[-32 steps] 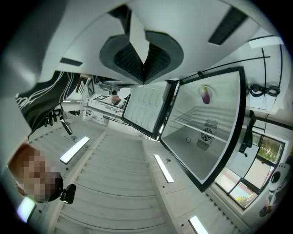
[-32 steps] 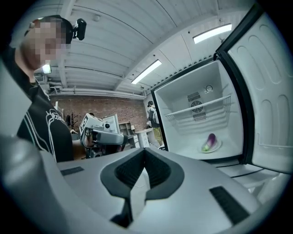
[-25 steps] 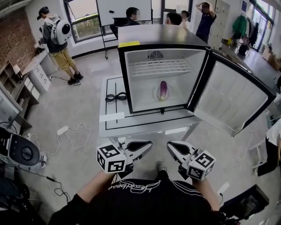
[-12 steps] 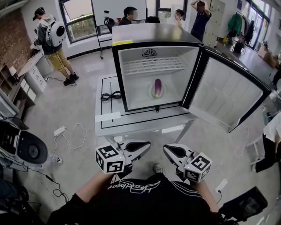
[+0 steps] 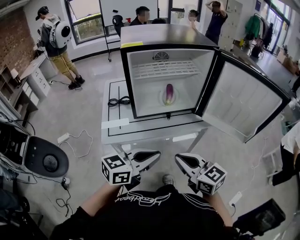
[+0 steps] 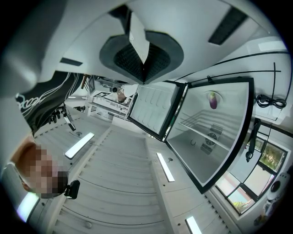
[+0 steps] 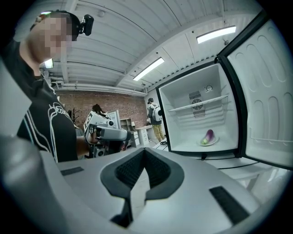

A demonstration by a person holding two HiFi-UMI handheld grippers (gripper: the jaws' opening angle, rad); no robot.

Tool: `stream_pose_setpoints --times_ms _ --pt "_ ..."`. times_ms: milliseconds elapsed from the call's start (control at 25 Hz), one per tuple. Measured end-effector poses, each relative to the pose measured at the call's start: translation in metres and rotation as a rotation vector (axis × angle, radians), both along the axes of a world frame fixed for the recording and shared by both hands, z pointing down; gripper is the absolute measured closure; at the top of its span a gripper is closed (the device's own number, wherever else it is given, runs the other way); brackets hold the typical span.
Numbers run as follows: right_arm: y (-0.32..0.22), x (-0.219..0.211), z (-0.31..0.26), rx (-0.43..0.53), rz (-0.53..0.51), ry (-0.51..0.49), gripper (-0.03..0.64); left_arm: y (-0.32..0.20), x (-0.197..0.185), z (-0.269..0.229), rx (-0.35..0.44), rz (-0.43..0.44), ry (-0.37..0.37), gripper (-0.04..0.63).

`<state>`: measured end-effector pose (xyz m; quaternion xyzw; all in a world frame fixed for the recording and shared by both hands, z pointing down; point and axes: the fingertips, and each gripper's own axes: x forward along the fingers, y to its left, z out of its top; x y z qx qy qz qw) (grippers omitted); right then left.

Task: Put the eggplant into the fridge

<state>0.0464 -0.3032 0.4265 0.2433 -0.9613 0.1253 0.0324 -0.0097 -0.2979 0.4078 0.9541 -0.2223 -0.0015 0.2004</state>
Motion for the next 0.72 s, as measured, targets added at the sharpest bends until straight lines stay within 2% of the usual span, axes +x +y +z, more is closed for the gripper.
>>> stream_pose_setpoints --times_ms 720 --pt "-0.016 -0.007 0.002 0.003 -0.027 0.024 0.611 -0.01 -0.005 0.0 0.021 -0.036 -0.009 0.588"
